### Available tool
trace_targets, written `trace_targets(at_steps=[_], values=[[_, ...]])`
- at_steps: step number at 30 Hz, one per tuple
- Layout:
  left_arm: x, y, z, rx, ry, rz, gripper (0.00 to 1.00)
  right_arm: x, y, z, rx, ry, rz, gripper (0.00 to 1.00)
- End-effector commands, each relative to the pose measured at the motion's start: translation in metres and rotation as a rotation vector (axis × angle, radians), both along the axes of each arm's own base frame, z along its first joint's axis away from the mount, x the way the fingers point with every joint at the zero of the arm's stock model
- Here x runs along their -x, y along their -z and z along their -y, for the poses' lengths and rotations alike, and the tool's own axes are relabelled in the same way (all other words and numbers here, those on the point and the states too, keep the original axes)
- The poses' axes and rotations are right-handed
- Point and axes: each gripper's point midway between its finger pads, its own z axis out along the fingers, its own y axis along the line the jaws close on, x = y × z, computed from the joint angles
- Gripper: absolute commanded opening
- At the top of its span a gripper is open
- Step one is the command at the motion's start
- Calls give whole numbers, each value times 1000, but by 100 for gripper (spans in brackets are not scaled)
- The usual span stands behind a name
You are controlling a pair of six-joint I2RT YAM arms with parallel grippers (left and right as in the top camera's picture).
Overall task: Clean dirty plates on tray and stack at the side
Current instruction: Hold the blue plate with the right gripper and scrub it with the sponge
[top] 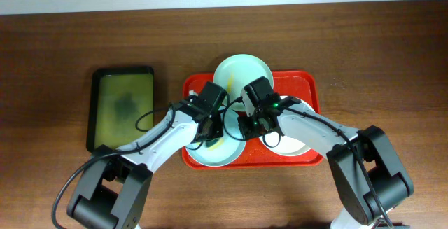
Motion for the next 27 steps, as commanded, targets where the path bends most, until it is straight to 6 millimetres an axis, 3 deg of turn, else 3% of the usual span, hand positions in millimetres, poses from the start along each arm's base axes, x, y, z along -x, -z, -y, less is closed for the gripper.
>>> trace_targets(at_steps=[1,4,9,13,16,19,24,27], values=[[-5,-3,-52,-283,-46,63,0,4,6,0,17,-12,-9,11],[-4,-7,-68,-367,-51,71,0,3,6,0,20,-11,-7,11],[-8,-11,-62,-343,-50,81,0,3,6,1,22,-10,-6,11],[-12,-15,-31,-183,-32,52,0,3,6,1,22,-10,-5,11],[-9,-16,19,77,19,-2,0,3,6,1,22,-10,-5,11],[-9,-19,38,159,48,-7,0,3,6,1,23,-10,-5,11],[-10,0,21,50,26,-3,0,3,6,1,22,-10,-5,11],[-13,19,-5,-97,0,7,0,3,6,1,23,-10,-5,11]])
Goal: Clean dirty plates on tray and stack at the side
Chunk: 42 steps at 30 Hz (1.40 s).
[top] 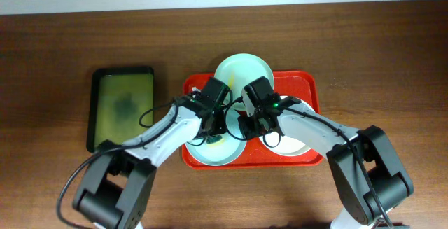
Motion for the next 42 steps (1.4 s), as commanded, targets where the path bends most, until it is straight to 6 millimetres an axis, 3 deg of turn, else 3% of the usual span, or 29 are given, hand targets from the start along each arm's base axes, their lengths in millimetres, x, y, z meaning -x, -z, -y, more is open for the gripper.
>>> trace_targets(at_steps=[1,4,8,10,14,17,20,25,28,34,42], values=[[-4,22,-30,-195,-22,15,0,4,6,0,16,-12,-9,11],[-6,19,-58,-348,-41,45,0,4,6,0,16,-12,-9,10],[-8,-2,-86,-506,-56,93,0,3,6,0,16,-13,-8,4],[-10,-11,-84,-494,-62,112,0,4,6,0,16,-13,-8,4],[-13,-35,-62,-337,-65,145,0,-1,2,-3,9,-17,6,4],[-14,-58,-43,-186,-62,174,0,-7,-8,-6,1,-20,24,4],[-14,-78,-37,-88,-68,197,0,-12,-20,-9,-8,-31,50,4],[-16,-108,-59,1,-140,224,0,-27,-58,-8,14,-41,122,4],[-16,-119,-93,-9,-226,227,0,-35,-84,4,99,-49,168,4],[-13,-119,-153,-46,-390,183,0,-54,-143,41,417,12,304,4],[-8,-116,-200,-68,-529,152,0,-57,-223,36,719,-15,571,4]])
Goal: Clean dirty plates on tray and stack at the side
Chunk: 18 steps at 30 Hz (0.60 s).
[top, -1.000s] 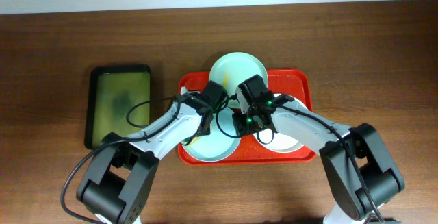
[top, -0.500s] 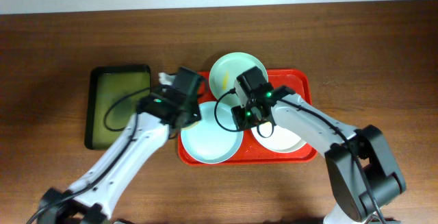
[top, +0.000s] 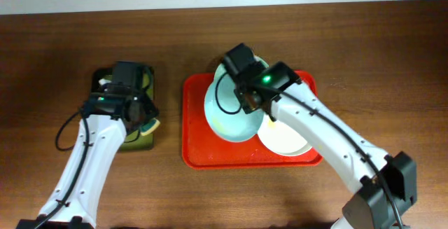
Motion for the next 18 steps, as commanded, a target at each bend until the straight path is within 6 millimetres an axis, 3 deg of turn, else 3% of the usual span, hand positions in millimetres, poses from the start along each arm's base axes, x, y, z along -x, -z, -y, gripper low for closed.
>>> trace_targets(at_steps=[1,9,12,18], values=[[0,-10,-17,3,-36,20,0,-9,-58,4,212,-39,226,4],[5,-9,-39,-3,-88,6,0,1,-120,-26,660,-248,447,4],[6,-9,-42,-3,-96,0,0,7,-131,-40,747,-312,474,4],[6,-9,-42,-3,-95,0,0,14,-136,-55,819,-404,471,4]])
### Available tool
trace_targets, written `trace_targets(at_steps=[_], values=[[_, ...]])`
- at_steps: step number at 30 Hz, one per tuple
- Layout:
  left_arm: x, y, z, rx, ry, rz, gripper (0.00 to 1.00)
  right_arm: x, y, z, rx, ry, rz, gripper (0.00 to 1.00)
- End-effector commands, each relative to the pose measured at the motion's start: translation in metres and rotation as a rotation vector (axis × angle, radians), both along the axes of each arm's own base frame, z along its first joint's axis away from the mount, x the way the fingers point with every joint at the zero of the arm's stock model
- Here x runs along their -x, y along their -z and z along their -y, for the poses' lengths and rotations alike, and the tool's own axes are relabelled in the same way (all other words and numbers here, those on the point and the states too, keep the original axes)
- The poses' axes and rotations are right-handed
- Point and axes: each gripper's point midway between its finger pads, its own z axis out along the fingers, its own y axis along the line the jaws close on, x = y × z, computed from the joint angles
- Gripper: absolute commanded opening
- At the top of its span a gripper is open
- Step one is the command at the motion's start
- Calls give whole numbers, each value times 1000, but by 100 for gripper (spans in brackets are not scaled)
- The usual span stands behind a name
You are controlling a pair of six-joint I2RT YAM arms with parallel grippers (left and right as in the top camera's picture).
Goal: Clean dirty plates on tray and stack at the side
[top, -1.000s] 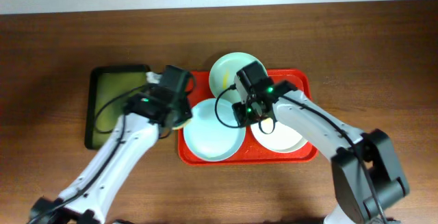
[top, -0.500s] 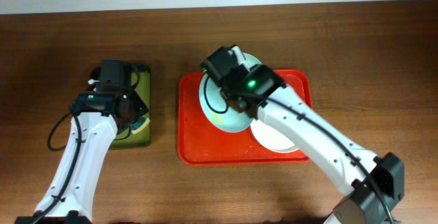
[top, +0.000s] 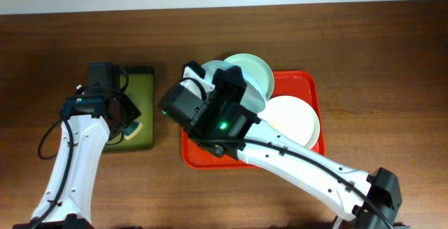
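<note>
My right gripper [top: 194, 80] is raised near the red tray's [top: 210, 160] left edge, shut on the rim of a light blue plate [top: 256, 89]. That plate is lifted and tilted, and the arm hides most of it. A pale green plate [top: 248, 63] rests at the tray's back edge. A white plate [top: 294, 119] lies on the tray's right side. My left gripper [top: 129, 122] sits low over the black basin [top: 140, 82] of green liquid, shut on a yellow-green sponge [top: 137, 127].
The basin stands to the left of the tray on the brown wooden table [top: 364, 47]. My right arm crosses the tray from the front right, high and close to the camera. A white wall edge runs along the back.
My right gripper moved left with the light blue plate, from over the tray's middle to its left edge. The left gripper stayed at the basin and shifted slightly left with the sponge.
At first both grippers were over the light blue plate on the tray, the left one pressing the sponge onto it. Later the left gripper was at the basin with the sponge and the right held the plate lifted. Now the plate hangs at the tray's left edge.
</note>
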Motion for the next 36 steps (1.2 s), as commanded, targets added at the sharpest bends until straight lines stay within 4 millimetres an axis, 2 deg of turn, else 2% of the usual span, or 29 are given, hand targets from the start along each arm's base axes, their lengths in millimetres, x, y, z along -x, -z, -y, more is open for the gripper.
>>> trace_targets(at_steps=[1,6,8,10,11,12,15,17,19,22,24,25,29,36], values=[[-3,-11,-1,-1,12,32,0,4,-30,5,86,-5,53,4],[-3,-11,-1,-1,12,33,0,3,-22,-1,43,-31,21,4],[-3,-11,-1,-1,12,33,0,0,2,-12,-133,-67,-70,4],[-3,-11,-1,-1,12,33,0,-2,41,-23,-332,-107,-259,4],[-3,-11,-1,-1,12,33,0,-5,62,-23,-424,-106,-361,4],[-3,-11,-1,-1,12,32,0,-9,69,-19,-482,-80,-392,4],[-3,-11,-1,-2,16,32,0,-33,74,14,-704,116,-372,4],[-3,-11,-1,-2,16,33,0,-43,81,32,-807,187,-407,4],[-3,-11,-1,-2,16,32,0,-49,93,51,-953,223,-539,4],[-3,-11,-1,-2,16,33,0,-57,100,81,-1172,262,-674,4],[-3,-11,-1,-2,15,33,0,-63,101,107,-1309,292,-717,4],[-3,-11,-1,-2,16,33,0,-67,101,132,-1400,326,-725,4],[-4,-11,-1,-2,16,36,0,-73,110,196,-1508,449,-668,4],[-4,-11,-1,-2,15,37,0,-76,122,287,-1588,622,-514,4]])
